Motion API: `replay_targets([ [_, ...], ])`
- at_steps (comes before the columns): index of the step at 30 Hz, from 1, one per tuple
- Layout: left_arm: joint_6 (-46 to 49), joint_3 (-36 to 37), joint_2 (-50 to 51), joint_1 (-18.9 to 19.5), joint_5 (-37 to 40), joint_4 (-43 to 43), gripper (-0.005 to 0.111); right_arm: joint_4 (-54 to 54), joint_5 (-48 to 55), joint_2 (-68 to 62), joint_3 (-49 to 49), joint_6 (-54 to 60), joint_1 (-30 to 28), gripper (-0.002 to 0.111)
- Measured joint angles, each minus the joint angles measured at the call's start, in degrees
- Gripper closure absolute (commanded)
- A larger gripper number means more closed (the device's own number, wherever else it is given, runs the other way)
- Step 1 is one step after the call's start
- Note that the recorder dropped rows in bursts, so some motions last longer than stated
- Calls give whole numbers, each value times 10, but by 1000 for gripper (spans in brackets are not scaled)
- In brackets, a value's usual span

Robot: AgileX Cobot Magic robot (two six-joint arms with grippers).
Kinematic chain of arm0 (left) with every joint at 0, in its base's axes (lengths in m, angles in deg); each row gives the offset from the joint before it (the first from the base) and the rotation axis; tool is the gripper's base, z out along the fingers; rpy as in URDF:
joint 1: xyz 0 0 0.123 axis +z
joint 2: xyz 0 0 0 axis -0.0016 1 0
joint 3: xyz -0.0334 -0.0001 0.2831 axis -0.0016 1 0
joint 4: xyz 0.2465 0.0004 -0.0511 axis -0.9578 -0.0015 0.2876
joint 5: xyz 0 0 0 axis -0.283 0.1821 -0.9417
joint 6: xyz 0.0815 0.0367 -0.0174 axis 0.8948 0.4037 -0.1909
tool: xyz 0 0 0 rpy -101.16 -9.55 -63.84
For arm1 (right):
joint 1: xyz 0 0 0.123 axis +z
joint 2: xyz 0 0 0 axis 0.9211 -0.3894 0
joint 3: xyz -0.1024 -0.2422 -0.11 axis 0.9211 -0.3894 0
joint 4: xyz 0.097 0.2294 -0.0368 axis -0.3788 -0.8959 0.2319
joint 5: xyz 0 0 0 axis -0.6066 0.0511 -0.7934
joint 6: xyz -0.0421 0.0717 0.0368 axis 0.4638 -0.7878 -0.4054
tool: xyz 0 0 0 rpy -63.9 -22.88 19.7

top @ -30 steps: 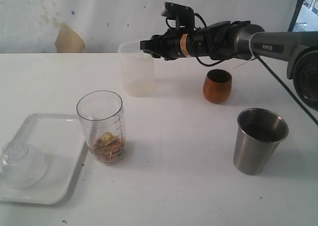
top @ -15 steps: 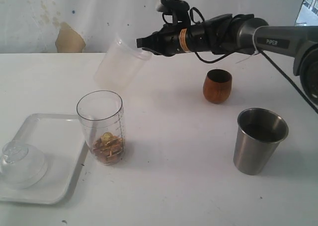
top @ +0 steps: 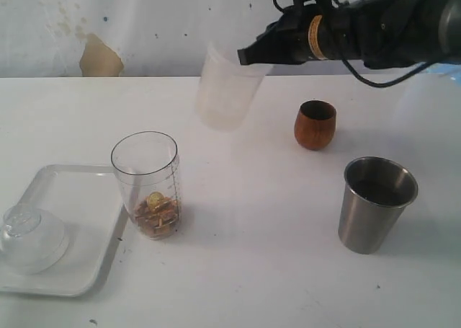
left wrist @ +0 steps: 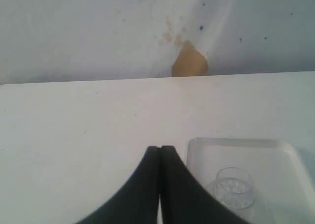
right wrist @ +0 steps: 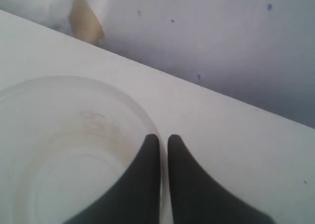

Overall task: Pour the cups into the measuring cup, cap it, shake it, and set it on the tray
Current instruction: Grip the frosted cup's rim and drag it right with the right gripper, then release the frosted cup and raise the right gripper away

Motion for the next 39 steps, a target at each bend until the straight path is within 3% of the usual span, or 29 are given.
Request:
replay_targets([
  [13, 0, 0, 0, 0, 0, 0, 107, -1, 18, 48, -110, 21, 7, 108],
  [32, 0, 0, 0, 0, 0, 0, 107, -1, 43, 4, -124, 41, 13, 108],
  [35, 0, 0, 0, 0, 0, 0, 107, -1, 43, 5, -124, 54, 13, 100],
  [39, 0, 0, 0, 0, 0, 0, 107, -1, 43, 6, -124, 60, 13, 73],
])
